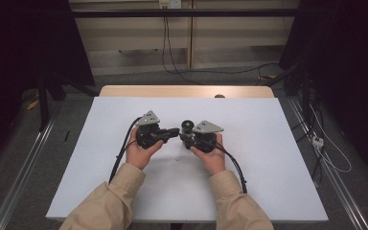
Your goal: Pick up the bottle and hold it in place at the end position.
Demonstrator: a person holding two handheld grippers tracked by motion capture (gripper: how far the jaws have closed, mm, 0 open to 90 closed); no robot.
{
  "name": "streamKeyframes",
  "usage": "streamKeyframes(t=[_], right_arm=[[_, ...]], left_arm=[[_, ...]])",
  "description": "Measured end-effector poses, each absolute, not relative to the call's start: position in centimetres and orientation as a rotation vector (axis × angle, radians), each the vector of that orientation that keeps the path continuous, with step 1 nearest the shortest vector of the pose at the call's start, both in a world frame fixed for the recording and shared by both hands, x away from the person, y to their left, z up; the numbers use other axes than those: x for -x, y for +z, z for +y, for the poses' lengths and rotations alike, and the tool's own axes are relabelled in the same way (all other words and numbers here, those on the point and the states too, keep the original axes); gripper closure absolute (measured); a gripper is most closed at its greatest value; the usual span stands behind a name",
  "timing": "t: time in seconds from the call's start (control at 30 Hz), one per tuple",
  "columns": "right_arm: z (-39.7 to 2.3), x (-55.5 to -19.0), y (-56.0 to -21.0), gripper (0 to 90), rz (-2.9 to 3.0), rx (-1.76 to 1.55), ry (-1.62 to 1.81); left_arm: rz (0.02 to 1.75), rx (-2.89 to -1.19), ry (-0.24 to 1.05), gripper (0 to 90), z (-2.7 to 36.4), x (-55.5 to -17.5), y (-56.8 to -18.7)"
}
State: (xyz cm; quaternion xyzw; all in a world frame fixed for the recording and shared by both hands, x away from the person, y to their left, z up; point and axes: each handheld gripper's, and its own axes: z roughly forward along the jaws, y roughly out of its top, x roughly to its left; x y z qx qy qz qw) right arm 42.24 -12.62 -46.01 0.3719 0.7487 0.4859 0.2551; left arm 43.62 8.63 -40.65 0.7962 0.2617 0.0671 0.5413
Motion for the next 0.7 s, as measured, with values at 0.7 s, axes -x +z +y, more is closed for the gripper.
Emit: streamKeyframes(t=[0.7], right_arm=[[-12.58,-42.23,-46.01,53.8,2.033,-1.008,1.317]], left_arm=[[0.635,-1.940,0.182,90.0,7.63,-44.10,-41.01]])
